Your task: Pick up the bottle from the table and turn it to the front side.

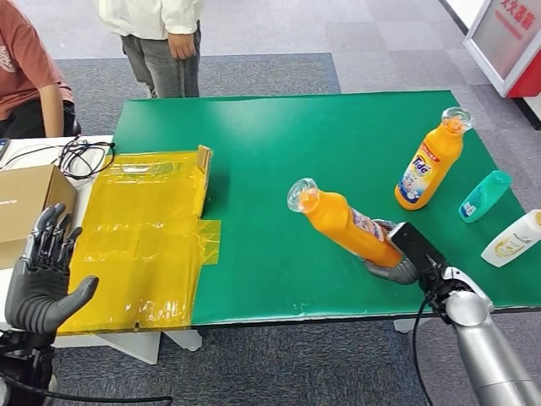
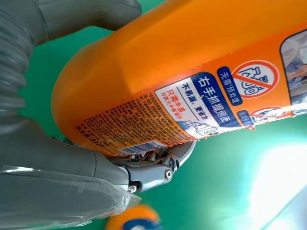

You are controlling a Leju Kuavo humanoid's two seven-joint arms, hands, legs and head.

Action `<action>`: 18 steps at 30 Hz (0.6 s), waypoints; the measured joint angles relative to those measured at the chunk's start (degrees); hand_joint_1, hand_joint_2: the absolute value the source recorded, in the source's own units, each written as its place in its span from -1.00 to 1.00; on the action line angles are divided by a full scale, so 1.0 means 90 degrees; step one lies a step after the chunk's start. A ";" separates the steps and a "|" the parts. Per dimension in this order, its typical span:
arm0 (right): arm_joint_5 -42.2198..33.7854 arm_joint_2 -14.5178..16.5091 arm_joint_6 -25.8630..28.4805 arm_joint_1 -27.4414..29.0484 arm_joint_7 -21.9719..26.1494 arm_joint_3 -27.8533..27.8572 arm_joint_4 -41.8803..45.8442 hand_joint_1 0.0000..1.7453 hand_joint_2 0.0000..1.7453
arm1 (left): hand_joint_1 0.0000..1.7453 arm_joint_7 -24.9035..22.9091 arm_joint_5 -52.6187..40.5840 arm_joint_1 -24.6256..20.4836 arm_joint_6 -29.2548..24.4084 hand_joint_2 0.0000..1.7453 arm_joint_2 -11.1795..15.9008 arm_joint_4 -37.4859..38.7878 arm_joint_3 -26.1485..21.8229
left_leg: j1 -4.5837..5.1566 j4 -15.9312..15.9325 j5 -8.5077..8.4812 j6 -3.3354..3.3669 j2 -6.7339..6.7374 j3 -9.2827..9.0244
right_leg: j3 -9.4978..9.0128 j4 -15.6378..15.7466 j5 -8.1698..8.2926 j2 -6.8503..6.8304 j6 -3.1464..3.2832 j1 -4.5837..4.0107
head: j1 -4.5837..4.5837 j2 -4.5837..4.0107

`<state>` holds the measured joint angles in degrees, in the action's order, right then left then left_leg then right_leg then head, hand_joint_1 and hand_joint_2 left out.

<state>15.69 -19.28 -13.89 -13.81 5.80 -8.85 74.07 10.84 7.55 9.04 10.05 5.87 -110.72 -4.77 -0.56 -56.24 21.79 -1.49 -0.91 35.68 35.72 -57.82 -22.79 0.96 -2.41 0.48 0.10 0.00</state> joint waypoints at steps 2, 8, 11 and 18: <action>-0.0438 0.0078 -0.0086 0.0005 0.0046 0.0000 0.0130 1.00 1.00 | -1.00 0.0005 0.0013 -0.0099 -0.0019 1.00 0.0026 0.0133 0.0082 | 0.0000 0.0000 -0.0001 0.0000 0.0000 0.0000 | 0.0000 0.0000 0.0000 0.0000 0.0000 0.0000 | -0.0001 0.0000; -0.1417 0.0329 -0.0216 0.0080 0.0126 -0.0043 0.0581 1.00 1.00 | -1.00 0.0089 -0.0319 -0.0477 -0.0305 1.00 0.0094 0.0557 0.0386 | 0.0000 0.0000 -0.0002 -0.0001 0.0000 0.0000 | 0.0000 -0.0001 0.0000 0.0000 0.0000 0.0000 | -0.0001 0.0000; -0.1581 0.0463 -0.0240 0.0071 0.0145 -0.0189 0.0798 1.00 1.00 | -1.00 0.0182 -0.0451 -0.0752 -0.0387 1.00 0.0100 0.0804 0.0590 | 0.0000 0.0000 -0.0003 -0.0004 0.0000 0.0000 | 0.0000 -0.0002 0.0001 0.0000 0.0000 -0.0001 | -0.0001 -0.0001; -0.1715 0.0668 -0.0307 -0.0220 0.0233 -0.0711 0.0978 1.00 1.00 | -1.00 0.0274 -0.0393 -0.1420 -0.0211 1.00 0.0112 0.1334 0.1086 | 0.0000 0.0000 -0.0008 -0.0006 0.0000 0.0000 | -0.0001 -0.0003 0.0003 0.0000 0.0000 -0.0001 | -0.0001 -0.0001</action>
<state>0.25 -13.26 -16.65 -15.79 7.89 -15.25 82.87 13.31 4.01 -3.74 8.15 6.88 -98.71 5.00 -0.56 -56.24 21.72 -1.54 -0.91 35.68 35.71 -57.85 -22.76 0.96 -2.42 0.47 0.10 -0.01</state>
